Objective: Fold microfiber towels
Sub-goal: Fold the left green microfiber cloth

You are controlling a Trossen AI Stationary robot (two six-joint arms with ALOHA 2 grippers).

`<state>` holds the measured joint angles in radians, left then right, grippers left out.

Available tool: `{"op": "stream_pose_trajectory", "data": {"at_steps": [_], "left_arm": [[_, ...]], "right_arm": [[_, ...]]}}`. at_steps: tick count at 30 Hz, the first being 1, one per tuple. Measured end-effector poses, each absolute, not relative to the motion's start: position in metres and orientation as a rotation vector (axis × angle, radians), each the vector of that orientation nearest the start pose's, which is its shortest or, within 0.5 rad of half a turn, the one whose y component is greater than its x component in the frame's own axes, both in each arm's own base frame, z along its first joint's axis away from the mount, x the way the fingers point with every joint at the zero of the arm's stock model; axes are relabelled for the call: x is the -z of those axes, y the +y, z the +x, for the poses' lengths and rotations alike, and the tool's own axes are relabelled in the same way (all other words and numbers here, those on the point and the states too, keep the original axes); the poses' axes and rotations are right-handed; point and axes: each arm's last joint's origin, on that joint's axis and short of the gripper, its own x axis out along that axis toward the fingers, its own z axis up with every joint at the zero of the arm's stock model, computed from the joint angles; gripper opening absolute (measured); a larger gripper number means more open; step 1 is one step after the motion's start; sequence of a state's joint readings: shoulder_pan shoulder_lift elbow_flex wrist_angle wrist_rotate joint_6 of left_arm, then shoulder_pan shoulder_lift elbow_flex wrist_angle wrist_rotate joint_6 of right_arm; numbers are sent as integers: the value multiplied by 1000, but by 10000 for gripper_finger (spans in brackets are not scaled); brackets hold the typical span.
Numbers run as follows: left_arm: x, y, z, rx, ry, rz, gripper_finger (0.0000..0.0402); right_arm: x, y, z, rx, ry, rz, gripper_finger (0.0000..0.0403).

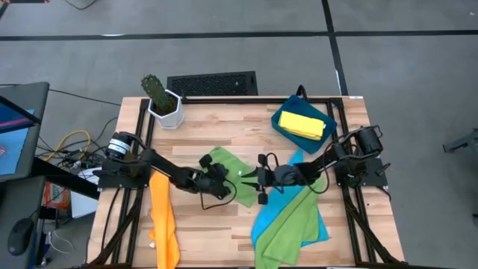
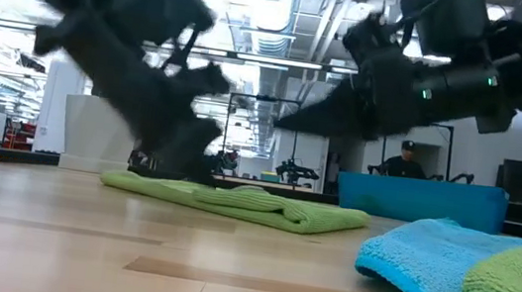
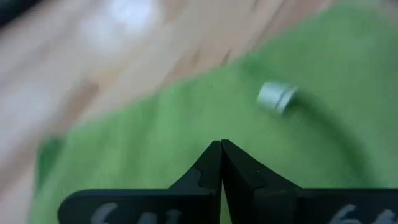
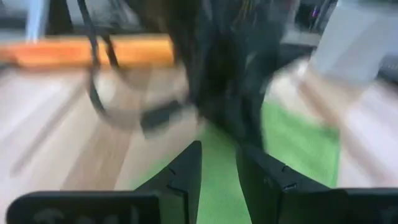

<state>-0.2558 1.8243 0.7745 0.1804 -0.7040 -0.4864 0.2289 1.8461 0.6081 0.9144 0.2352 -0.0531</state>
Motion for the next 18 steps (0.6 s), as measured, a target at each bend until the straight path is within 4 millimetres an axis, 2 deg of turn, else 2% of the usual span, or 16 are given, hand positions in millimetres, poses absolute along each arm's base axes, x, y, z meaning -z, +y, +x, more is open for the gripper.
{"op": "stream_pose_trajectory", "data": {"at_steps": [5,9,11,14,18], "left_arm": [[-164,-67,314,-574,605,9,0],[-196,-70,292,-659,554,11,0],[-194,-68,275,-753,540,-29,0],[-181,-64,246,-874,512,-170,7],[-149,-59,214,-947,465,-344,50]], "right_arm": [[-108,70,312,-10,337,-127,124],[-103,67,312,11,358,-133,124],[-103,66,313,23,353,-133,124],[-104,66,313,21,354,-130,124],[-104,68,313,18,348,-130,124]]}}
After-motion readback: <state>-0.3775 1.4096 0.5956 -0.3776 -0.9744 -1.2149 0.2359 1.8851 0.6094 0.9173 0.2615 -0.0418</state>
